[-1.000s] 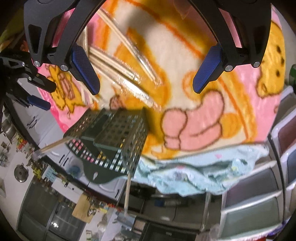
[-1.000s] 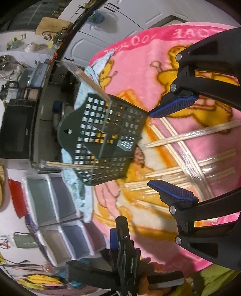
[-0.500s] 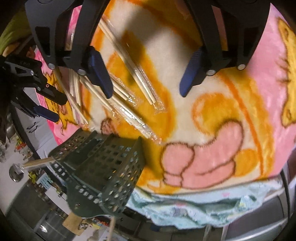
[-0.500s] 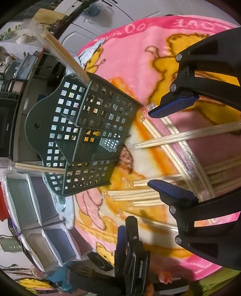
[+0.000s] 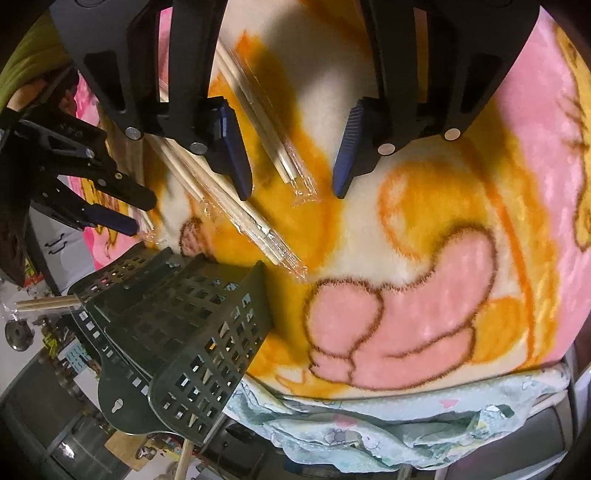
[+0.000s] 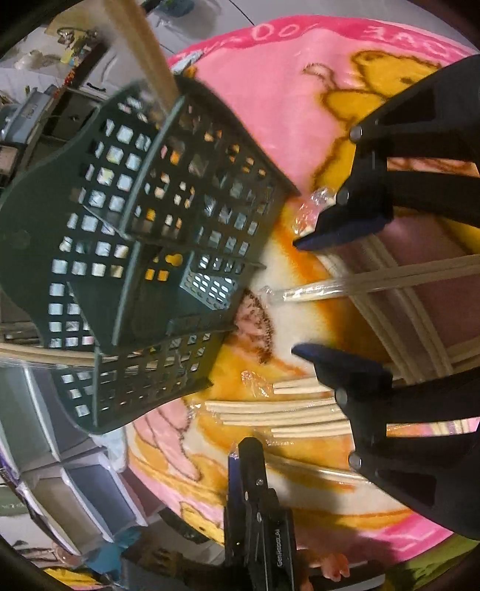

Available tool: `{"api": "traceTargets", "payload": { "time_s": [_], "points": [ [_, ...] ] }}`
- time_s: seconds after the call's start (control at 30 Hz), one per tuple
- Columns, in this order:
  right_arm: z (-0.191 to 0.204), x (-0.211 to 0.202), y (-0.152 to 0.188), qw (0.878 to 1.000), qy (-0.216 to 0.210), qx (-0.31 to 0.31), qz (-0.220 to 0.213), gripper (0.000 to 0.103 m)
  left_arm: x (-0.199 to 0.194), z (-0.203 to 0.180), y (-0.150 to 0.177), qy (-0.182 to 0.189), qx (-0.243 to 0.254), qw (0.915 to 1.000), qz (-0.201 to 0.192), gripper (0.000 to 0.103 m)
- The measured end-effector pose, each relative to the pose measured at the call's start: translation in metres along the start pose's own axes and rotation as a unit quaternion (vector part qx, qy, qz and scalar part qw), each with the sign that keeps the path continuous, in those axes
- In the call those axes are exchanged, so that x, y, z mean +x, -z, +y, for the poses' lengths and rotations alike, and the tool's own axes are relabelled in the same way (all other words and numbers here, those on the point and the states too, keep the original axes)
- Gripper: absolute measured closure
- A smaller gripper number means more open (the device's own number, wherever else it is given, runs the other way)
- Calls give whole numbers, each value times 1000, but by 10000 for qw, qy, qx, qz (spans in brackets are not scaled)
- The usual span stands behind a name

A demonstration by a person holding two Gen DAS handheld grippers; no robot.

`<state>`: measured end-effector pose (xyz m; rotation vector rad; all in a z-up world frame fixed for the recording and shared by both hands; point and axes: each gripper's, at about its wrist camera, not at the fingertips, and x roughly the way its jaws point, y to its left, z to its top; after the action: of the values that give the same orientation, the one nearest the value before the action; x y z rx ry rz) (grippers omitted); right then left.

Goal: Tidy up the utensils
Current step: 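Close the left tool on a wrapped chopstick while the right tool grasps another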

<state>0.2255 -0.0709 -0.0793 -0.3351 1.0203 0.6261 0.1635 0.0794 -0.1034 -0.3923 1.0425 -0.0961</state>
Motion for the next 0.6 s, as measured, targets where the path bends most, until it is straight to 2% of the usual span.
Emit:
{"api": "traceTargets", "payload": {
  "time_s": [0.17,0.27,0.33,0.37,0.6],
  "points": [
    [5,14,-3,9997,-48,-56,213,68,2,-2,-2,-189,121,9997,-24,74],
    [5,20,-3,9996,-101,12,282,77,4,-2,-3,-301,192,9993,-56,82],
    [5,21,-3,9996,-110,38,260,88,4,0,-4,-322,198,9993,-73,85],
    [5,20,-4,9996,-130,64,238,91,5,0,-5,-333,206,9992,-76,87],
    [-5,1,-1,9995,-154,258,-20,94,2,8,-2,-208,159,9996,-93,93]
  ]
}}
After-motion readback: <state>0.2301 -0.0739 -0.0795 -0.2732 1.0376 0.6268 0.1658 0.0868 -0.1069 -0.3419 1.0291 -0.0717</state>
